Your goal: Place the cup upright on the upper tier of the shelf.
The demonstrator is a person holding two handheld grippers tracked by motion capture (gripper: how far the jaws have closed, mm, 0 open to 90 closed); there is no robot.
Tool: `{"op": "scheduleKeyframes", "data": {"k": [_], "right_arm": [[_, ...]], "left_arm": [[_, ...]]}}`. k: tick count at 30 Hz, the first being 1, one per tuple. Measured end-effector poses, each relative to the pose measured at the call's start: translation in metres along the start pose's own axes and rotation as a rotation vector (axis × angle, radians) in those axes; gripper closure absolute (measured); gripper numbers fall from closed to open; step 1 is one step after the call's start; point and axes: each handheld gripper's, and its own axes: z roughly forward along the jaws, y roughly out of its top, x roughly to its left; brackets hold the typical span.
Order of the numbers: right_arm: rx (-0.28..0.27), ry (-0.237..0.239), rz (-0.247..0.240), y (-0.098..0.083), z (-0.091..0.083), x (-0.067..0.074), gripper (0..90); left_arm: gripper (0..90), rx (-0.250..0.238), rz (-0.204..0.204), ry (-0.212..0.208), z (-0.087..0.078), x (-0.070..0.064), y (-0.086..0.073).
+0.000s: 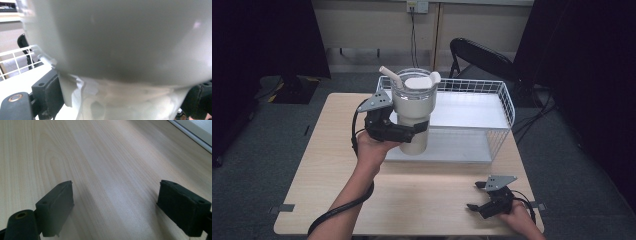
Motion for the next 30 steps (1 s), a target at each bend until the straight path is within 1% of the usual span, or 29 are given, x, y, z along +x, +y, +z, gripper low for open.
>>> {"op": "scheduleKeyframes", "data": {"k": [4,11,18,25,30], "right_arm": [[0.000,0.000,-0.001,0.000,0.000,0.000,12.8],[0.000,-0.001,-0.003,0.000,0.000,0.000,12.8],[0.000,-0.002,-0.003,0.000,0.000,0.000,12.8],[0.001,0.000,-0.001,0.000,0.000,0.000,12.7],[0.001,0.000,0.000,0.000,0.000,0.000,12.7]], "left_arm": [[10.1,0.000,-0.001,0.000,0.001,0.000,0.002],[10.1,0.006,0.010,0.001,0.002,0.000,0.007],[10.1,-0.008,0.012,0.004,0.003,0.000,0.016],[10.2,-0.011,0.022,0.009,0.003,0.000,0.023],[10.2,-0.010,0.021,0.015,0.004,0.001,0.029]]}}
